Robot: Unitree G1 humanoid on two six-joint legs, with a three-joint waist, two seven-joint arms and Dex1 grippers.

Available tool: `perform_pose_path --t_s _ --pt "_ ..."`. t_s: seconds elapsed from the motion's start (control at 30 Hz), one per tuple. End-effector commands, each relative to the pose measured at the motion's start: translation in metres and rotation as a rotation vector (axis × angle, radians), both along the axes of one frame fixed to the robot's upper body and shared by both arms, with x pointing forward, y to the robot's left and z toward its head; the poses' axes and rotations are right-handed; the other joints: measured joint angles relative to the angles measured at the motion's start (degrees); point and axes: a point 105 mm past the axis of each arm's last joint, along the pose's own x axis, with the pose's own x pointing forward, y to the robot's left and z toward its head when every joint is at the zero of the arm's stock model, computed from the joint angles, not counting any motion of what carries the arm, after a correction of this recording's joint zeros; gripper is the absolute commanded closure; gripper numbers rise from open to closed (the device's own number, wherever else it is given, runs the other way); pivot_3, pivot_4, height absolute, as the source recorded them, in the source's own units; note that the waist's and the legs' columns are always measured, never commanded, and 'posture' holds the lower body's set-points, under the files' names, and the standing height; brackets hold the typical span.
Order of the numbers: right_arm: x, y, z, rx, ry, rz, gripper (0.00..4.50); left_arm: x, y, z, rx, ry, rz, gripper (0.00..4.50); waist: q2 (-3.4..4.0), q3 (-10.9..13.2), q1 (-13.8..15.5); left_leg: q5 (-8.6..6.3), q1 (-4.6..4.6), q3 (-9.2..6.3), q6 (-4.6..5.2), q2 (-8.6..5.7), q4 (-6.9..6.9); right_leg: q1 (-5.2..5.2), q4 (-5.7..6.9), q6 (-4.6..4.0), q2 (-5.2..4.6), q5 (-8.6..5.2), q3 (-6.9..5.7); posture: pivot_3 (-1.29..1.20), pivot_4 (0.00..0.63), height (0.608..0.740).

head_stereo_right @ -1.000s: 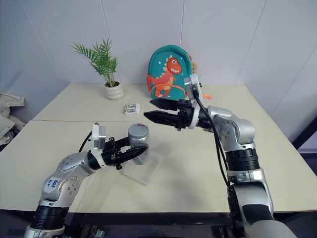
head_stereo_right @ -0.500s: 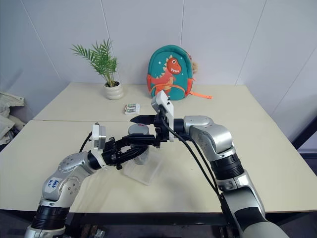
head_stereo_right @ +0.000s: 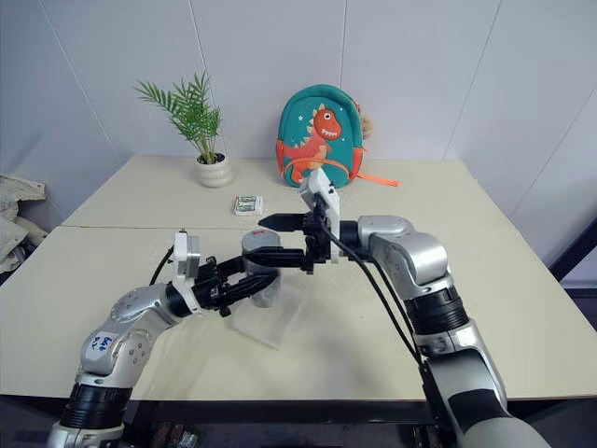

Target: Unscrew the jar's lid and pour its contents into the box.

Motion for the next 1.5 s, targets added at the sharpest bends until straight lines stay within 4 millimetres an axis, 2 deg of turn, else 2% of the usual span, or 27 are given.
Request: perform_pose_path --t_s 0.03,0.47,0.63,0.87,1.03,1.27,1.5 --pt "0.004 -0.015 0.011 0.046 -0.012 -0.034 0.04 -0.006 -0.003 0.010 -0.008 -0.057 -0.025 2.44 0.00 0.00 0.00 0.00 0.00 0.00 0.00 0.00 0.00 0.00 0.01 0.00 0.00 0.00 0.00 0.00 0.150 0.740" --pt "0.020 -0.042 0.006 0.064 0.055 -0.095 0.04 -0.006 -0.003 0.009 -0.011 -0.055 -0.021 2.44 0.00 0.00 0.09 0.00 0.00 0.00 0.00 -0.01 0.01 0.01 -0.01 0.00 0.00 0.00 0.00 0.00 0.150 0.740" --pt "0.013 -0.045 0.015 0.100 0.057 -0.046 0.04 -0.006 -0.003 0.009 -0.010 -0.055 -0.019 2.44 0.00 0.00 -0.02 0.00 0.00 0.01 0.00 0.01 -0.02 -0.01 -0.01 -0.01 0.01 -0.01 0.00 0.00 0.150 0.740" --pt "-0.004 -0.033 0.028 0.129 0.033 0.053 0.04 -0.007 -0.002 0.009 -0.010 -0.057 -0.018 2.44 0.00 0.00 0.01 -0.01 0.00 0.01 0.00 0.01 -0.02 0.00 -0.02 -0.01 0.01 -0.01 0.00 0.00 0.150 0.740" --pt "-0.010 -0.017 0.032 0.123 0.016 0.078 0.04 -0.007 -0.002 0.009 -0.010 -0.055 -0.017 2.44 0.00 0.00 0.00 0.00 0.00 0.01 0.00 0.01 -0.02 -0.01 0.00 -0.01 0.01 -0.01 0.01 0.00 0.150 0.740" --pt "-0.011 0.003 0.017 0.050 0.015 0.085 0.04 -0.007 -0.002 0.009 -0.011 -0.055 -0.018 2.44 0.00 0.00 0.05 -0.01 0.00 0.01 -0.01 0.01 -0.01 -0.01 -0.01 -0.01 0.01 -0.01 0.01 0.00 0.150 0.740" --pt "-0.014 0.010 0.008 0.017 0.010 0.092 0.04 -0.007 -0.001 0.008 -0.011 -0.053 -0.015 2.44 0.00 0.00 0.05 -0.01 0.00 0.00 -0.01 0.01 -0.01 -0.01 -0.01 -0.01 0.01 -0.01 0.00 0.00 0.150 0.740"
